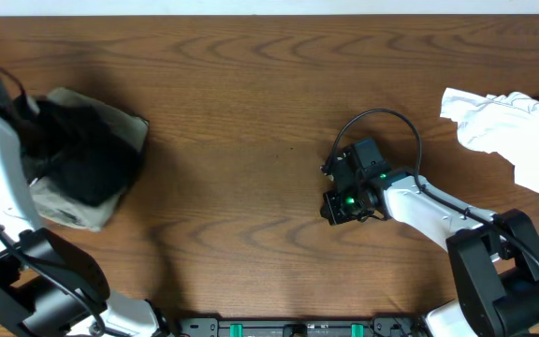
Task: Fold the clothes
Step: 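Carry the black bundle left with the left gripper onto the grey garment, then press the black bundle down on the grey garment and release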
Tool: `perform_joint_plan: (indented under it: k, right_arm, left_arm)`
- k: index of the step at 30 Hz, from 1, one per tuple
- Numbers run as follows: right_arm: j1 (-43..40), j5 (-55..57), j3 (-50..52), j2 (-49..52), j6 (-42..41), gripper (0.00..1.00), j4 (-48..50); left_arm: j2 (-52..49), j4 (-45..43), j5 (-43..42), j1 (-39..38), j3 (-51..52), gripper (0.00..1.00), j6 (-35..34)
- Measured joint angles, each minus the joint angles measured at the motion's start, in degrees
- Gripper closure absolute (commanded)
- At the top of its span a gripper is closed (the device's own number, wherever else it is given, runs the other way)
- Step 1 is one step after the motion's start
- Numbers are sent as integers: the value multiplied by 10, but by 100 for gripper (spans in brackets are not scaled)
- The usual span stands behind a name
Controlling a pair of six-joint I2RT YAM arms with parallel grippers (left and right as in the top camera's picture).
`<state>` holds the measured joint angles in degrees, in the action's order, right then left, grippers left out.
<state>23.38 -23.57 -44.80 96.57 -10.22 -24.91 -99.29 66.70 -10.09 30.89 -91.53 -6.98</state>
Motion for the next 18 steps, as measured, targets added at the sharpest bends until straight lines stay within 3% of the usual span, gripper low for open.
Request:
perform_joint_plan:
  k: [9,17,18]
  right_arm:
    - [-21,-2,0,0,0,94,-12]
    - [-26,-3,0,0,0,94,-12]
    - [-26,-3,0,0,0,94,-12]
  left_arm:
    - [0,67,-10,85,0,2,-68]
    - [6,28,-126,66,0,1,-31]
    - [10,19,-140,57,0,11,-21]
